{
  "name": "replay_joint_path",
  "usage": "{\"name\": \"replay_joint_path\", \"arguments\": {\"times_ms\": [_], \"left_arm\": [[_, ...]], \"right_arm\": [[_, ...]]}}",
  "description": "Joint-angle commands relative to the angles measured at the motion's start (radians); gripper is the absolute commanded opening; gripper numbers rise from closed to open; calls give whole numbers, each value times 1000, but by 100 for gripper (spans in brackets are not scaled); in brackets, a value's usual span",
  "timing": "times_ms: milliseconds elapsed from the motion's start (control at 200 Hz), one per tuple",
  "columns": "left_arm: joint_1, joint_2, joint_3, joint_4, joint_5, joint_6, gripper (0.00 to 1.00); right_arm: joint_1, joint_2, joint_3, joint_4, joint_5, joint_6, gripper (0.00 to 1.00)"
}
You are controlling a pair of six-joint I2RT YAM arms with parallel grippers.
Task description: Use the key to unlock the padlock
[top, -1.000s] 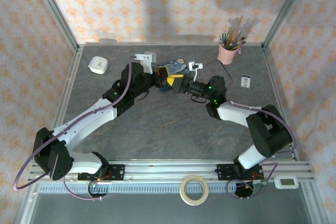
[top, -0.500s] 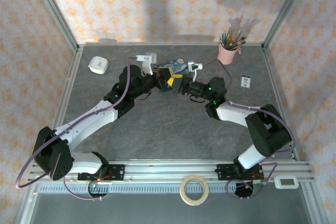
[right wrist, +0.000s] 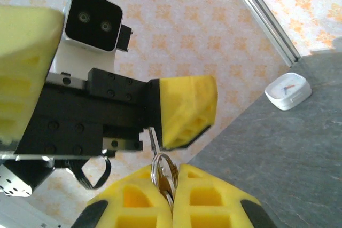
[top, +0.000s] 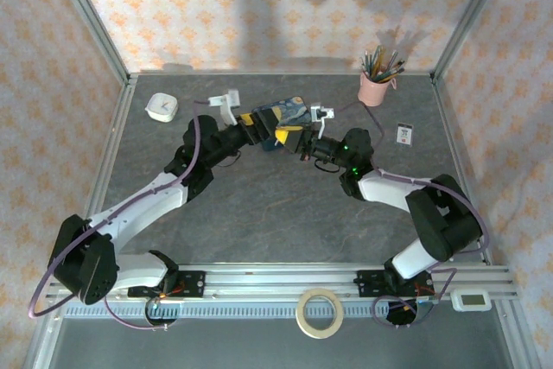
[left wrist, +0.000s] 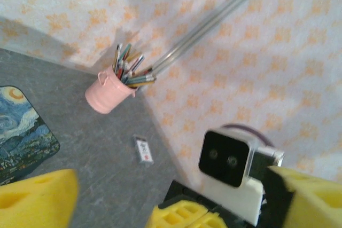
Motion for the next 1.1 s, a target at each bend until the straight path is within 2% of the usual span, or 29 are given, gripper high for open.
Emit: {"name": "replay_joint_path", "arguments": {"times_ms": [0, 205, 390, 435, 525, 636, 736, 1096], "left_arm": [[37, -30, -52, 158, 34, -104, 92], [49, 13, -86, 275, 108, -160, 77], [37, 63, -94, 384, 180, -171, 73], [30, 78, -91, 407, 196, -167, 69], [11, 104, -65, 352, 208, -114, 60], [-17, 120, -37, 232, 179, -22, 60], [-24, 122, -46, 214, 165, 0, 57], [-33, 113, -50, 207, 163, 21, 8]], "right_arm": [[3, -65, 0, -91, 34, -122, 0], [20, -116, 16, -259, 96, -274, 0], [20, -124, 23, -279, 100, -288, 0], [20, -123, 22, -283, 100, -287, 0], [20, -122, 25, -272, 90, -267, 0], [20, -122, 26, -245, 67, -224, 0], [19, -127, 24, -221, 53, -191, 0], [16, -99, 26, -182, 37, -140, 0]]}}
